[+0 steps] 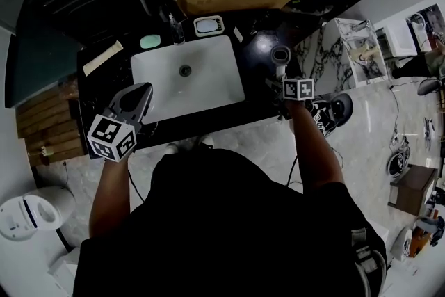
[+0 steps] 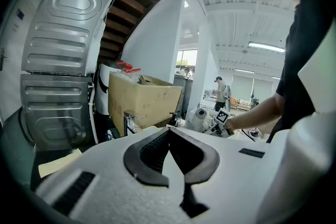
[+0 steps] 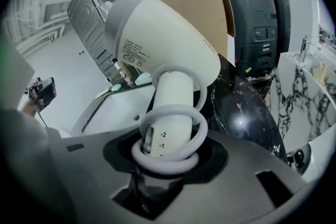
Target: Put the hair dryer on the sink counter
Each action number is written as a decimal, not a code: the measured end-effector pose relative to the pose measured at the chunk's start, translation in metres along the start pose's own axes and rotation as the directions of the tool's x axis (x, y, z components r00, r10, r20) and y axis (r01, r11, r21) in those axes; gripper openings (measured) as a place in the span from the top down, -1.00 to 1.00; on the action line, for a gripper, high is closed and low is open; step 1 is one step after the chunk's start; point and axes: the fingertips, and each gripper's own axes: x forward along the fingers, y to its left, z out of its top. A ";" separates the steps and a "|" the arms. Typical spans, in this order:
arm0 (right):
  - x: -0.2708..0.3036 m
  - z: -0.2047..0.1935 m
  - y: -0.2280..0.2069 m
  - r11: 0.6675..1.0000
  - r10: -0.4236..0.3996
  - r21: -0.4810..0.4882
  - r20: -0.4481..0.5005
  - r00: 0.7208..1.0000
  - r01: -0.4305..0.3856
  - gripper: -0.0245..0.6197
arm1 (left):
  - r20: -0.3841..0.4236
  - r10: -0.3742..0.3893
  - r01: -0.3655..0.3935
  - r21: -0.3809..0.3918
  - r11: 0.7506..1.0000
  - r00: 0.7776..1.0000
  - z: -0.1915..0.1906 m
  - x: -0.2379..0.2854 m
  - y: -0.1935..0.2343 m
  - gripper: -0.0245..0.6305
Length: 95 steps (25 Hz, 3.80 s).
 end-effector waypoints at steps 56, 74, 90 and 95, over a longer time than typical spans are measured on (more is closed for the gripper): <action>0.042 -0.011 -0.046 0.966 -0.247 -0.167 -0.355 0.902 0.199 0.33 | -0.006 0.048 -0.048 -0.024 0.999 0.999 -0.010 -0.003 -0.006 0.88; 0.042 -0.011 -0.049 0.966 -0.254 -0.155 -0.400 0.881 0.208 0.32 | -0.011 0.063 -0.063 -0.024 0.998 0.998 -0.009 -0.016 0.008 0.88; 0.046 -0.010 -0.040 0.982 -0.187 -0.078 -0.376 0.907 0.170 0.11 | -0.012 0.037 -0.037 -0.023 0.999 0.999 -0.006 -0.012 0.016 0.88; 0.046 -0.010 -0.038 0.983 -0.182 -0.073 -0.372 0.910 0.167 0.07 | -0.011 0.037 -0.037 -0.030 0.999 0.999 -0.007 -0.014 0.019 0.88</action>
